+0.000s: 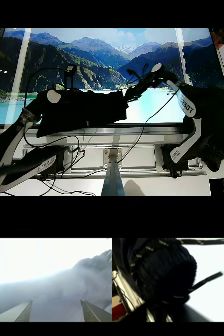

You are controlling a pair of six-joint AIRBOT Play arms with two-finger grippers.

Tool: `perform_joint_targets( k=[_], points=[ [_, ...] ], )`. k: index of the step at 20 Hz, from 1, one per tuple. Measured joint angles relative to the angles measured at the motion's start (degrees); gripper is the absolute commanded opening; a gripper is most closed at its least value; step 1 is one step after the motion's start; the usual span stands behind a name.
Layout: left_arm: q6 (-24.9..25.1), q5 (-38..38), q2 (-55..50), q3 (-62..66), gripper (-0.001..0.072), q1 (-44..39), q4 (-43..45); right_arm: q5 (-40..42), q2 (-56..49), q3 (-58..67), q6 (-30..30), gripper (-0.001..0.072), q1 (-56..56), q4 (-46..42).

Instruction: Fold the clothes and pants, and hang the long-sleeved shirts on hangers.

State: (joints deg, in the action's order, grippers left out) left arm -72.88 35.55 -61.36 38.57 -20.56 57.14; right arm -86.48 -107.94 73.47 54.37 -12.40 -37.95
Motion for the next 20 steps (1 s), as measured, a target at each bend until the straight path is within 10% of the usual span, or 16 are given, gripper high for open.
perform_joint_targets(
  k=[9,20],
  points=[
    [0.02,-0.57,1.97,1.53,0.0688,4.37,2.6,7.08,3.23,2.86,-0.04,0.0028,-9.81,3.98],
    [0.02,-0.7,9.97,2.47,0.0688,12.24,2.86,3.06,32.5,3.74,13.14,0.0028,11.72,-14.95]
  ],
)
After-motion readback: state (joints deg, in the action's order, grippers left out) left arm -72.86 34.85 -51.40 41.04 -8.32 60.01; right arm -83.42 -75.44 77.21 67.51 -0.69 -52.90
